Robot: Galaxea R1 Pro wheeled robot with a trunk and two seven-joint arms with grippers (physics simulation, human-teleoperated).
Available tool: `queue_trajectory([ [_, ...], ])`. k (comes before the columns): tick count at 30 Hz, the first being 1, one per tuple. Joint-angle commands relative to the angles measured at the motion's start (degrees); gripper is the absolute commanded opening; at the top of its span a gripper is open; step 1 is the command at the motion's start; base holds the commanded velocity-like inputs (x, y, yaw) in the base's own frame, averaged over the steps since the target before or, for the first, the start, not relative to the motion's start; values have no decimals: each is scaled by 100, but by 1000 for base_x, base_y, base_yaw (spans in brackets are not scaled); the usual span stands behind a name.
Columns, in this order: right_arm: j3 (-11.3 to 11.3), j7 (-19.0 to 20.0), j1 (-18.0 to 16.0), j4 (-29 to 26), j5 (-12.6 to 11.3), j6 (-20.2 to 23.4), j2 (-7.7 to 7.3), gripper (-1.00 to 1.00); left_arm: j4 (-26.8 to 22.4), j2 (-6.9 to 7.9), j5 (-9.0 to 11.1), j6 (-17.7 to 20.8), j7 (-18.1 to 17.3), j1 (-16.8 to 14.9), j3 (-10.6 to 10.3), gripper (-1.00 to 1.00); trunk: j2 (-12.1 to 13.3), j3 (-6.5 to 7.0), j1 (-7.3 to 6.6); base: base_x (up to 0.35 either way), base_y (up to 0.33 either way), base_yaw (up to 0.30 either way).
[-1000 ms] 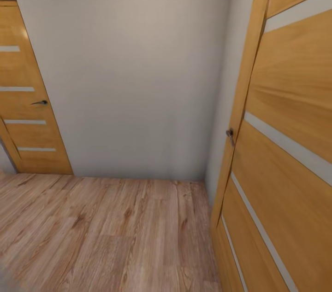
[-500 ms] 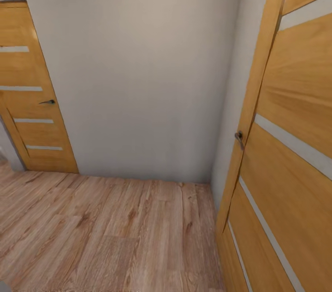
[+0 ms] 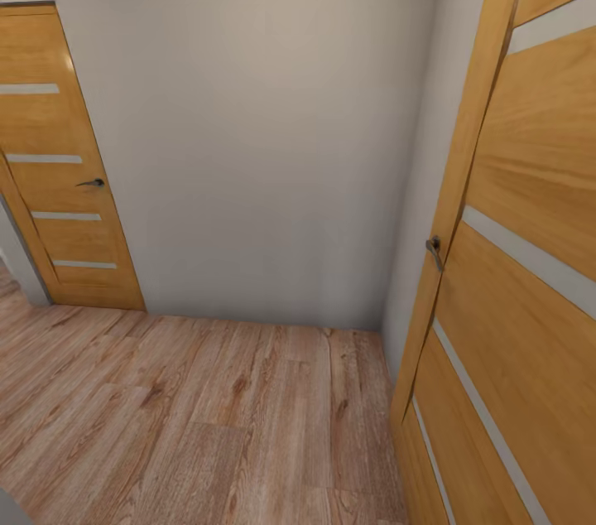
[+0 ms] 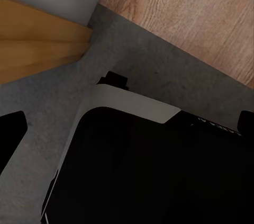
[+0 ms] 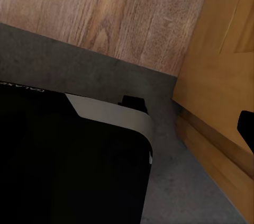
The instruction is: Move the two storage containers from the living room to the garage. In the garage, place one container on the floor and stack the other container on top of it (either order is fine).
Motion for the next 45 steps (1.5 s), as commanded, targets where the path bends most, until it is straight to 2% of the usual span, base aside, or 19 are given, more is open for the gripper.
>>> queue_trajectory([
  [1,45,-15,-7,18,-49,-37,1,100,1,-2,27,-15,16,-3,-10,100,-5,-7,0,0,0,0],
  [16,67,-20,-8,17,-20,-9,-2,100,1,-2,20,-14,16,-3,-10,100,-5,-7,0,18,0,0],
  [45,67,-8,-7,18,-42,3,41,100,1,-2,24,-12,16,-3,-10,100,-5,-7,0,310,0,0],
])
